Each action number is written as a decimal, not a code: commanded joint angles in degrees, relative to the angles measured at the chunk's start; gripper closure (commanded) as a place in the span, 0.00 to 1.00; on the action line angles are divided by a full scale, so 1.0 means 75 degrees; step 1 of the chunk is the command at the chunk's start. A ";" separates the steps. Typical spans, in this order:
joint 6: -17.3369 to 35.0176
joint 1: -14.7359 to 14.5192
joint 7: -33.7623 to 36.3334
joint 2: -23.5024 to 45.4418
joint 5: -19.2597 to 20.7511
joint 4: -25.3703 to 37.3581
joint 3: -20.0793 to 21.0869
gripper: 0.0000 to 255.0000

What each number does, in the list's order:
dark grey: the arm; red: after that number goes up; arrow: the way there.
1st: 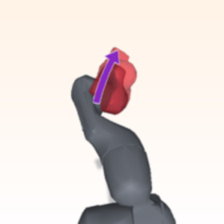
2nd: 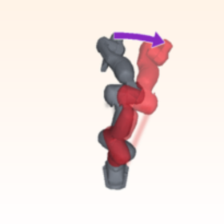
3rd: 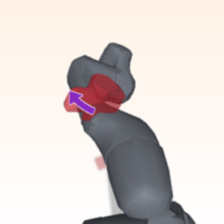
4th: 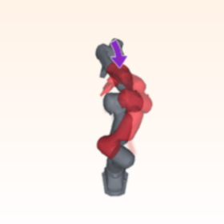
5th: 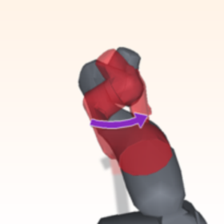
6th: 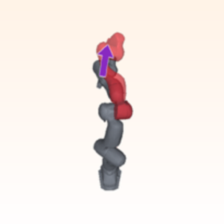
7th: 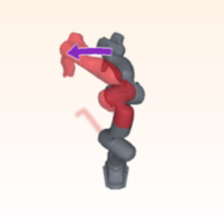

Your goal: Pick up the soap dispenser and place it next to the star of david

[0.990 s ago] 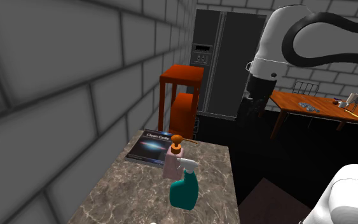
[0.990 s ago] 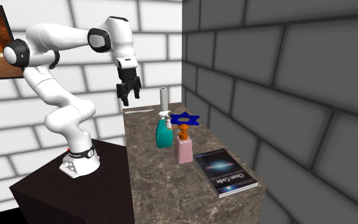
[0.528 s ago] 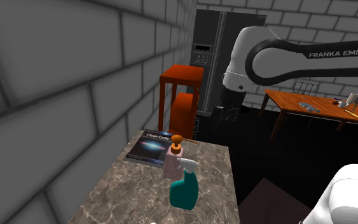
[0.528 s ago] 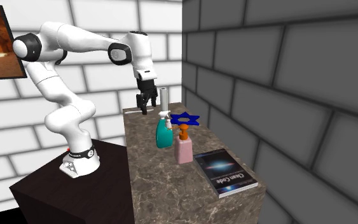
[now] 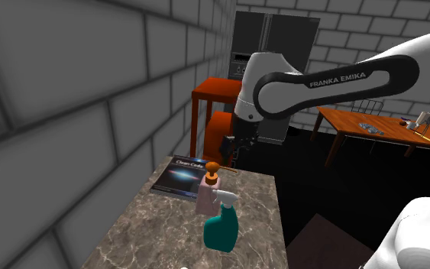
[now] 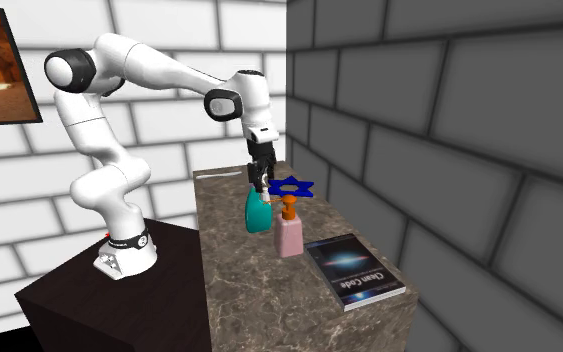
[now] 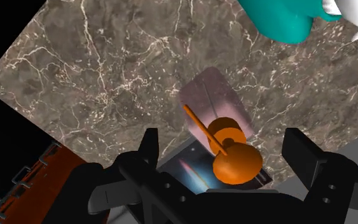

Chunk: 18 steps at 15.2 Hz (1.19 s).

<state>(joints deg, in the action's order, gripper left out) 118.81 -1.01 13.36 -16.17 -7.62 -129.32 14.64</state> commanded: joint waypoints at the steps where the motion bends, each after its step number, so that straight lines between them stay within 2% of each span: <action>1: 0.0425 -0.0001 0.0254 0.0579 0.0113 0.0233 0.0163 0.00; 4: 0.0877 -0.0003 0.0631 0.1443 0.0384 0.0736 0.0337 0.00; 12: 0.1652 -0.0029 0.0751 0.1928 0.0532 0.0436 0.0388 0.00; 18: 0.1652 -0.0030 0.0751 0.1928 0.0532 0.0436 0.0387 0.00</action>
<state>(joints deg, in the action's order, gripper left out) 131.19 -1.24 18.99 -1.72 -3.64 -126.05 17.54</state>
